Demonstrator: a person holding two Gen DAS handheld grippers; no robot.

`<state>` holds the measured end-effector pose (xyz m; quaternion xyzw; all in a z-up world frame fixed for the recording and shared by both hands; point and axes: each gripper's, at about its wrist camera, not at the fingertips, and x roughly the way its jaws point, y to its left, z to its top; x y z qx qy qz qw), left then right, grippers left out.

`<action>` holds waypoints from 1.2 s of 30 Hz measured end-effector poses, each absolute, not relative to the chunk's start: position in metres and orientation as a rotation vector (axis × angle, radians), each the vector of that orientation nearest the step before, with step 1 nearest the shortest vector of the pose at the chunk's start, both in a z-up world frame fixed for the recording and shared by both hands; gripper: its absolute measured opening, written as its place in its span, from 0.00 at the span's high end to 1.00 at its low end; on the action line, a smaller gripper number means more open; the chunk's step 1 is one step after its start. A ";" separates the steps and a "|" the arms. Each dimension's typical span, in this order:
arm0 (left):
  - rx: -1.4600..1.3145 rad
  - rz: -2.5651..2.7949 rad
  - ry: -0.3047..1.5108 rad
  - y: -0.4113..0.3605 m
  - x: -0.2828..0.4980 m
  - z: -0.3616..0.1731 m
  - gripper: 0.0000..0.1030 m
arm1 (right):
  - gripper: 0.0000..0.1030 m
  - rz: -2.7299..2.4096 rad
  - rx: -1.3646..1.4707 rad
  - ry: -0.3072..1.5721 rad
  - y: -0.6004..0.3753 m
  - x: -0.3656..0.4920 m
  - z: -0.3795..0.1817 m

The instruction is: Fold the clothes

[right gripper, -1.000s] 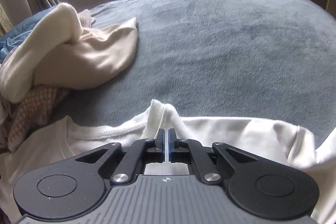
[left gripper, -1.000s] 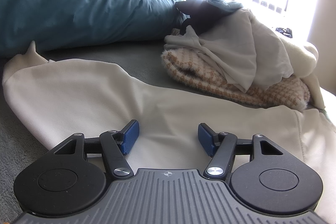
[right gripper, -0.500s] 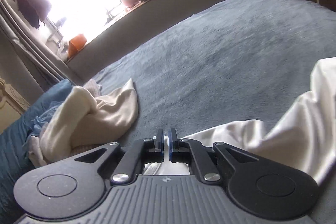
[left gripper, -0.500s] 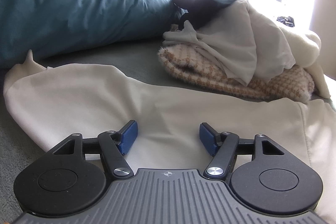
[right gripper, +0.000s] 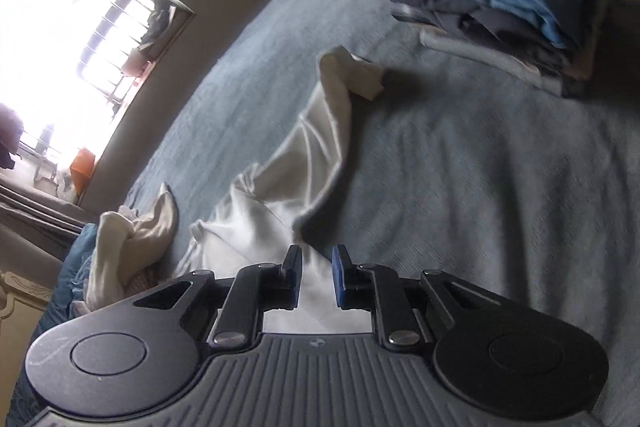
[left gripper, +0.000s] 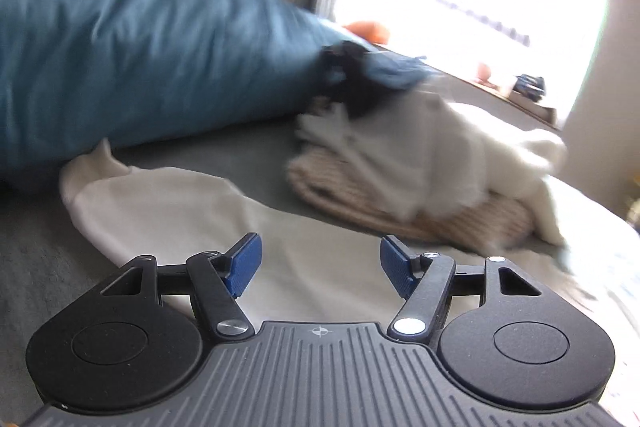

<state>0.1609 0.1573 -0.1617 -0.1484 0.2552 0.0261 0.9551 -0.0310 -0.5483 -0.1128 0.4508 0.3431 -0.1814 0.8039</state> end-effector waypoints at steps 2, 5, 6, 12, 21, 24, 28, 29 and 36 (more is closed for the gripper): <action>-0.277 -0.043 0.562 0.135 0.143 -0.157 0.36 | 0.83 -0.383 0.992 0.784 -0.547 -0.035 -0.135; -0.228 -0.200 0.636 0.095 0.116 -0.158 0.36 | 0.83 -0.363 1.020 0.840 -0.543 -0.029 -0.167; -0.213 -0.256 0.660 0.081 0.107 -0.161 0.36 | 0.83 -0.356 1.029 0.840 -0.542 -0.023 -0.176; -0.128 -0.502 0.733 0.007 0.068 -0.196 0.36 | 0.70 -0.319 1.104 0.780 -0.549 0.032 -0.216; 0.042 -0.555 0.759 -0.024 0.049 -0.235 0.35 | 0.59 -0.362 1.260 0.654 -0.588 0.108 -0.269; 0.020 -0.545 0.748 -0.021 0.048 -0.236 0.35 | 0.59 -0.327 1.245 0.640 -0.594 0.130 -0.276; 0.000 -0.514 0.738 -0.025 0.049 -0.237 0.35 | 0.90 -0.320 1.055 0.642 -0.587 0.156 -0.263; 0.001 -0.506 0.734 -0.027 0.050 -0.238 0.35 | 0.94 -0.323 0.983 0.624 -0.584 0.158 -0.253; 0.010 -0.487 0.730 -0.029 0.053 -0.239 0.34 | 0.95 -0.437 0.726 0.609 -0.599 0.163 -0.229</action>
